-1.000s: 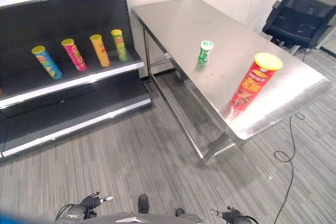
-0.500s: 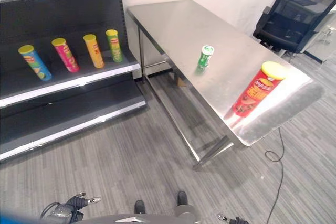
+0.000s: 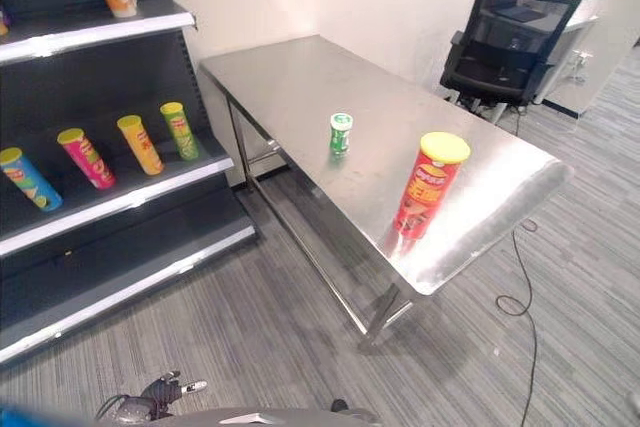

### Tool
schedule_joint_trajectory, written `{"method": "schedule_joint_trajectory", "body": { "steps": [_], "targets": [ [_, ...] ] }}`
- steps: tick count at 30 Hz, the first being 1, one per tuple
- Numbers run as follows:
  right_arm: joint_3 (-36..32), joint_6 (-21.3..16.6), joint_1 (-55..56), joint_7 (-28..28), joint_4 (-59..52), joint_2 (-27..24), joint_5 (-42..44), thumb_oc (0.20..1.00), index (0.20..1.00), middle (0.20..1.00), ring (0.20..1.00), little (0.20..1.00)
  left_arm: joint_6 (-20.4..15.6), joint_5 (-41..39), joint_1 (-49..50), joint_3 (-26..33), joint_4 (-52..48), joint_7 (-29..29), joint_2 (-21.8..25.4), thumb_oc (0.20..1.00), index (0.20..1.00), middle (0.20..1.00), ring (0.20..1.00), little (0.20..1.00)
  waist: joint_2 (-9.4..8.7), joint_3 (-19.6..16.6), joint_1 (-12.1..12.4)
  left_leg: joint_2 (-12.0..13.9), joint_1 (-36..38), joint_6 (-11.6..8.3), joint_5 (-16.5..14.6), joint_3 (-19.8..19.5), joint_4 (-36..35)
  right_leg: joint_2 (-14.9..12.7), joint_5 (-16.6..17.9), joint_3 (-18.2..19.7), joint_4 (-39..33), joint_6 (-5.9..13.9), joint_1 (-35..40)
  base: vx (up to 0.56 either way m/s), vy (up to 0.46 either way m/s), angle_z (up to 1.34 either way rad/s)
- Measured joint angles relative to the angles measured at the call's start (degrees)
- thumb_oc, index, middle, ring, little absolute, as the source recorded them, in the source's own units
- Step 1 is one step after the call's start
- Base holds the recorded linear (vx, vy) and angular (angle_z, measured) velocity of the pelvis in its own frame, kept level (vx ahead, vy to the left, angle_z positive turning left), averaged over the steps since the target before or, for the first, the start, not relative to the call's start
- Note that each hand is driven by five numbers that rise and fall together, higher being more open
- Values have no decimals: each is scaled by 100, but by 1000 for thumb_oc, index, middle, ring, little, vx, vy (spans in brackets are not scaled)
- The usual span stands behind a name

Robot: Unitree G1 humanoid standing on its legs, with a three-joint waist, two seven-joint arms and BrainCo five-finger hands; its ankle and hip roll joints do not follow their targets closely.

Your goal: Put the goods on the table back onto the shelves and tidy them up.

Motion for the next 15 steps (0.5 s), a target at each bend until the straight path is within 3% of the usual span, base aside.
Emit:
{"method": "schedule_joint_trajectory", "body": {
  "steps": [2, 5, 8, 9, 15],
  "targets": [
    [41, -240, -72, -153, -681, -125, -176, 1000, 1000, 1000, 1000, 1000, 12, 5, 87, 8, 22, 1, -8, 1000, 1000, 1000, 1000, 1000, 21, -25, -5, 12, 18, 1, -1, -1, 0, 12, -4, -1, 0, -4, 27, 18, -7, 0],
    [368, -237, -130, -346, -2462, -350, -788, 1000, 1000, 1000, 1000, 1000, 20, 33, 230, 18, -57, -3, -67, 1000, 1000, 1000, 1000, 1000, 101, -57, -20, 20, 9, -3, 5, 6, 0, 22, 1, 19, 0, -25, 0, 1, -6, -1],
    [679, -385, -371, -165, -3525, -767, -1314, 1000, 1000, 1000, 1000, 1000, 10, 48, 296, 30, -215, -12, -144, 1000, 1000, 1000, 1000, 1000, 109, -92, 114, 35, 3, -30, 28, -16, 1, 30, 0, -15, 1, -41, 7, -9, -29, 8],
    [712, -559, -505, -64, -3756, -880, -1419, 1000, 1000, 1000, 1000, 1000, 5, 48, 299, 24, -232, -17, -173, 1000, 1000, 1000, 1000, 1000, 91, -106, 220, 41, -14, -27, 47, -42, 0, 30, 9, -55, 1, -37, 19, 9, -16, 9],
    [1040, -645, -1020, 467, -3881, -975, -1375, 1000, 1000, 1000, 1000, 1000, -1, 48, 463, 24, -251, -56, -177, 1000, 1000, 1000, 1000, 1000, 18, -151, 386, 18, -77, -61, 105, -162, 0, 1, 28, -178, 0, -26, 30, -2, -15, 13]
  ]
}}
